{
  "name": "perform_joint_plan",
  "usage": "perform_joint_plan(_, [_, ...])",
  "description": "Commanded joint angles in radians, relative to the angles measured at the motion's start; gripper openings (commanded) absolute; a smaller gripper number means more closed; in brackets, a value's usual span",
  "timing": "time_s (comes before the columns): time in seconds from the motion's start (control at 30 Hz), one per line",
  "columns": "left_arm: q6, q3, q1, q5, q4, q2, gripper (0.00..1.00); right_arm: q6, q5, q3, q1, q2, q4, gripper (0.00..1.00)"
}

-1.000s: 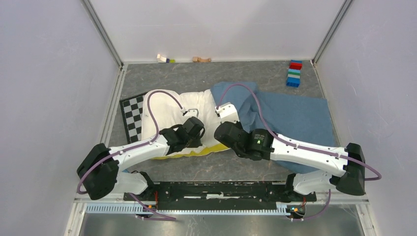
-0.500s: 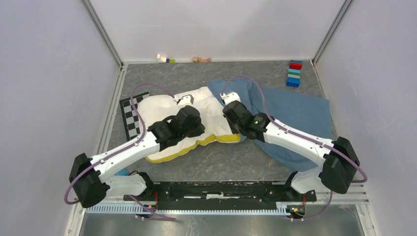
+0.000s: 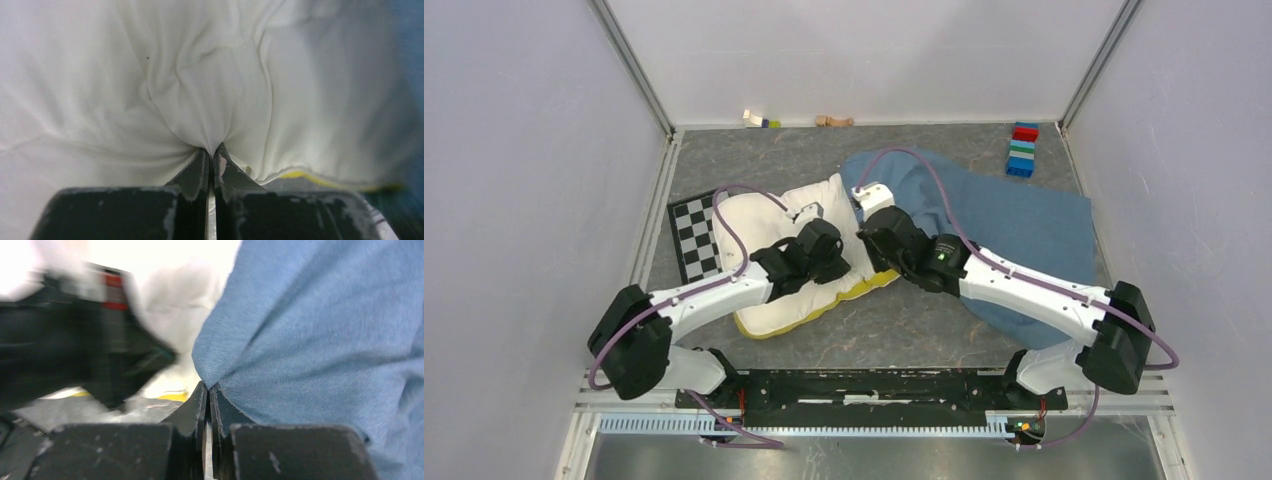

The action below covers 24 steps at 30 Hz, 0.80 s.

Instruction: Put the pillow into the pillowcase

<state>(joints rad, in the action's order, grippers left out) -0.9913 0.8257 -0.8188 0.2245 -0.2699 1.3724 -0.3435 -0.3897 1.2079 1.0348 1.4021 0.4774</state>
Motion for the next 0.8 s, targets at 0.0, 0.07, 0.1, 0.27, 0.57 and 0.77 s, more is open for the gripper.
perform_joint_plan(0.0, [-0.07, 0.009, 0.046, -0.004, 0.134, -0.158, 0.02, -0.073, 0.018, -0.216, -0.144, -0.038, -0.07, 0.06])
perform_joint_plan(0.07, [-0.077, 0.0, 0.061, 0.007, 0.14, -0.229, 0.02, -0.076, 0.016, -0.255, -0.174, -0.023, -0.072, 0.05])
perform_joint_plan(0.1, [-0.074, 0.002, 0.061, 0.013, 0.146, -0.257, 0.02, -0.075, 0.014, -0.238, -0.172, -0.006, -0.055, 0.04])
perform_joint_plan(0.27, [-0.031, 0.063, 0.038, 0.009, 0.17, -0.233, 0.02, -0.046, 0.043, 0.014, -0.091, 0.069, -0.03, 0.03])
perform_joint_plan(0.57, [-0.061, 0.017, 0.029, -0.071, 0.268, -0.046, 0.02, -0.026, 0.097, 0.183, -0.078, 0.134, -0.034, 0.02])
perform_joint_plan(0.77, [-0.007, 0.091, 0.037, -0.023, 0.227, -0.144, 0.02, -0.064, 0.1, -0.027, -0.086, 0.134, -0.085, 0.01])
